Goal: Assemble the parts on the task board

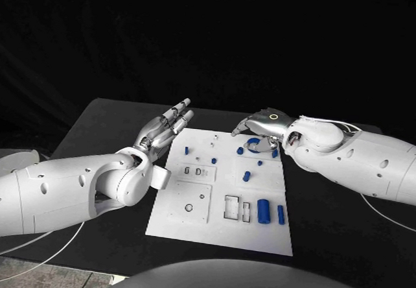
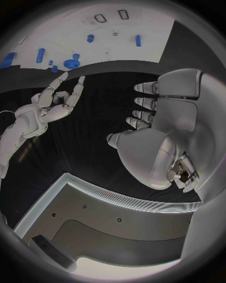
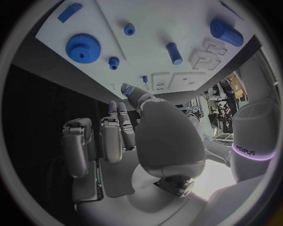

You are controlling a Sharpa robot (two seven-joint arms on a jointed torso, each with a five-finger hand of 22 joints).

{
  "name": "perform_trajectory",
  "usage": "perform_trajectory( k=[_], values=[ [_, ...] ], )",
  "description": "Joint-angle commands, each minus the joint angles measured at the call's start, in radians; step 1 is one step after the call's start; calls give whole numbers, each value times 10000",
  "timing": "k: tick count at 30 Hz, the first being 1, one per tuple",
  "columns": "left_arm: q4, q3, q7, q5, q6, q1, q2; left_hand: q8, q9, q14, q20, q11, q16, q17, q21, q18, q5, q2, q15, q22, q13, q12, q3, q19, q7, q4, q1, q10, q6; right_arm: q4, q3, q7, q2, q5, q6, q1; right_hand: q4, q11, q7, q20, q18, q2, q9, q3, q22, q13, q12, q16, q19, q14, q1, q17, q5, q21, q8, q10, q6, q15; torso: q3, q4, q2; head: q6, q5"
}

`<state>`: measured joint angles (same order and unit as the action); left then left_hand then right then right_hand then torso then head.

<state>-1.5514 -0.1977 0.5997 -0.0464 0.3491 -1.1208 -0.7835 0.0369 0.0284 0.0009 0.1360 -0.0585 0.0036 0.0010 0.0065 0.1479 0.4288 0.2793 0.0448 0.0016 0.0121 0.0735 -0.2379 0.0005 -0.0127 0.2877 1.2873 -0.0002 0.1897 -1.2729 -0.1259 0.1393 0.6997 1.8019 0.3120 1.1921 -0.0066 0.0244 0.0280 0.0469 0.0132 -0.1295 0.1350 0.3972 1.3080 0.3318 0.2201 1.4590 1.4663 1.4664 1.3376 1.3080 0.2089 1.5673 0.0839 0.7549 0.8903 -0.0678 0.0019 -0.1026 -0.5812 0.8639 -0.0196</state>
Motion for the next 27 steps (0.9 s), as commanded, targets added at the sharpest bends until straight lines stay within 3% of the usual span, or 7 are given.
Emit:
perform_trajectory(
  k=[1, 6, 11, 16, 27],
  values=[
    [-4, 6, 29, -77, -294, 0, 23, 48, 1, -9, 67, 56, -36, -10, -65, 154, 77, 38, 65, -16, 0, -72, 58, -5, 9, 13, 109, -4, 25, 153, 4, -191, -114, 364, -232, -88, 24, -32, 113, 18, -132, -1, 50, -114, 2628, -131, -125, -57, 1045, 598, -18, 867, -25, 35, 60, -49, 156, 22, -7, -3, 12, 21, 16],
    [7, 6, 32, -77, -333, 7, 32, 50, 0, -9, 92, 94, -36, -10, -65, 152, 104, 37, 89, -16, 0, -72, 69, -5, 30, 12, 137, -5, 17, 389, 9, -424, -284, 513, -348, -217, 44, 1, 297, 25, -132, 136, 186, -241, 2628, -401, -273, -84, 1045, 588, 80, 831, 299, 35, 196, 275, 609, 32, -10, 5, 17, 31, 27],
    [20, 6, 32, -77, -365, 13, 46, 52, 0, -9, 112, 124, -36, -10, -65, 152, 132, 36, 103, -16, 1, -65, 80, -5, 49, 11, 161, -4, 13, 582, 18, -533, -399, 574, -453, -283, 53, 62, 347, 54, -132, 186, 222, -264, 2628, -556, -310, -72, 1045, 598, 116, 846, 390, 35, 166, 616, 695, 74, -8, -5, 19, 25, 21],
    [27, 6, 28, -77, -386, 18, 43, 53, 0, -9, 118, 139, -36, -10, -65, 153, 141, 34, 107, -16, 2, -64, 84, -5, 57, 11, 171, -4, 12, 754, 23, -548, -510, 668, -465, -322, 33, 74, 316, 66, -132, 197, 231, -256, 2628, -625, -350, -67, 1045, 597, 160, 854, 388, 35, 141, 699, 701, 92, -14, 6, 16, 87, 10],
    [94, 5, 11, -76, -461, 55, 58, 52, -2, -9, 141, 203, -36, -10, -65, 157, 176, 29, 120, -16, 2, -61, 96, -5, 98, 8, 203, -4, -7, 1154, 32, -422, -727, 766, -407, -395, 53, 58, 302, 80, -132, 240, 267, -255, 2628, -845, -451, -67, 1045, 576, 195, 857, 210, 35, 70, 1055, 738, 99, -14, 14, 27, 87, 27]
  ],
)
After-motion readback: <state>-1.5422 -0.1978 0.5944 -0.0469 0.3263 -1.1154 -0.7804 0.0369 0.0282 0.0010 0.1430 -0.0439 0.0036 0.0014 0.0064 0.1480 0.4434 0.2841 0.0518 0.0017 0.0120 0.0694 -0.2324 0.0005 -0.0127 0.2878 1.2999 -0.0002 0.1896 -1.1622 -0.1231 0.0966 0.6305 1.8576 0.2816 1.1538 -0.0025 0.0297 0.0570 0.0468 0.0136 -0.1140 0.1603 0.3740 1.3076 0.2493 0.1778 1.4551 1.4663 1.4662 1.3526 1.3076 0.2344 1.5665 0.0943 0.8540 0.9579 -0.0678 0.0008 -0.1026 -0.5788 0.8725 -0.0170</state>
